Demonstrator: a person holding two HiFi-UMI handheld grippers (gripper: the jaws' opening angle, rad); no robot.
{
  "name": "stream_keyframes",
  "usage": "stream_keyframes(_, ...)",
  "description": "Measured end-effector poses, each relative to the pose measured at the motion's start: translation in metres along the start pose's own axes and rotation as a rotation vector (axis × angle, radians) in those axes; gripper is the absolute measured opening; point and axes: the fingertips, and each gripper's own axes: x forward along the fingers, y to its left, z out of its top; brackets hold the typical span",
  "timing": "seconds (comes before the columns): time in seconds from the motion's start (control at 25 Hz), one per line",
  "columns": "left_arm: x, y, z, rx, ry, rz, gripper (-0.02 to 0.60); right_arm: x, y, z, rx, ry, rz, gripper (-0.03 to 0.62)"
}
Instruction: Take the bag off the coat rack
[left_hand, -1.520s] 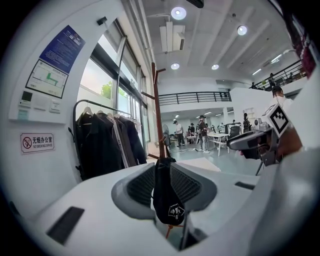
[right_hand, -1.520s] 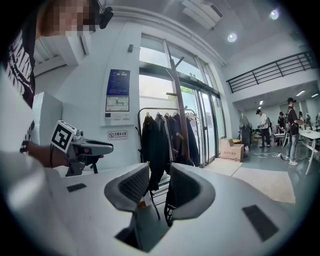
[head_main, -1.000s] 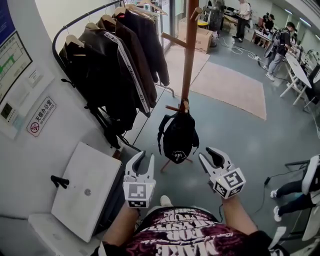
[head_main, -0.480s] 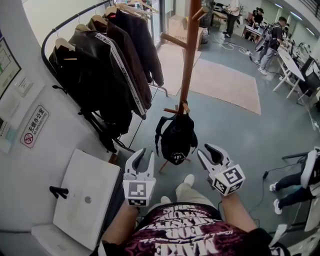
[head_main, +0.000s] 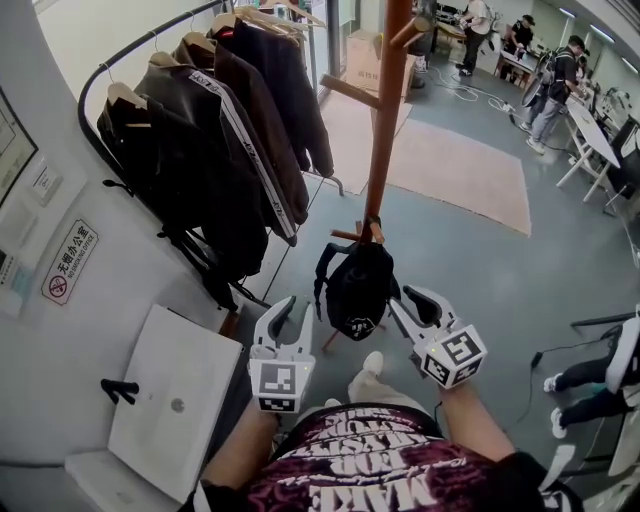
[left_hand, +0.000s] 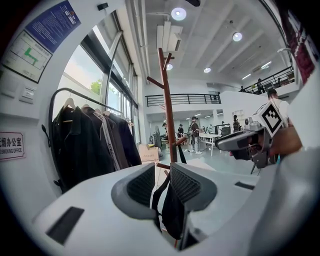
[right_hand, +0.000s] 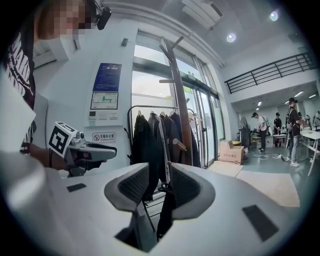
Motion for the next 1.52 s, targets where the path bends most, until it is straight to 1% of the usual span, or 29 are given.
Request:
stream_keyframes(0.44,0.066,-0.007,-0.001,-0.008,0.021,-0.019,0.097,0.048,-0.047,-0.004,0.008,0.039,0.041,0.138)
stream_keyframes(0.72,0.111,-0.016,-0.002,-0.002,0.025,-0.067,0.097,0.083,-0.073,-0.016,0.017,0.076,0.066,0.138)
stream_keyframes(0.88,0.136,-0.027,-0.004,-0.004,0.031,-0.110,0.097,0.098,-0.081,-0.024,0.021,0.104,0.088,0.138)
stream_keyframes(1.2,0.179,-0.048,-0.013,0.007,0.062,-0.169,0.097,0.121,-0.093,-0.033,0.026,0.142,0.139,0.138)
stream_keyframes(1.4,0.197,-0.060,-0.020,0.029,0.086,-0.179,0.097,0.131,-0.096,-0.040,0.038,0.161,0.168,0.133)
stream_keyframes(1.52,0.210,-0.062,-0.026,0.045,0.110,-0.162,0.097,0.136,-0.099,-0.044,0.044,0.165,0.177,0.114)
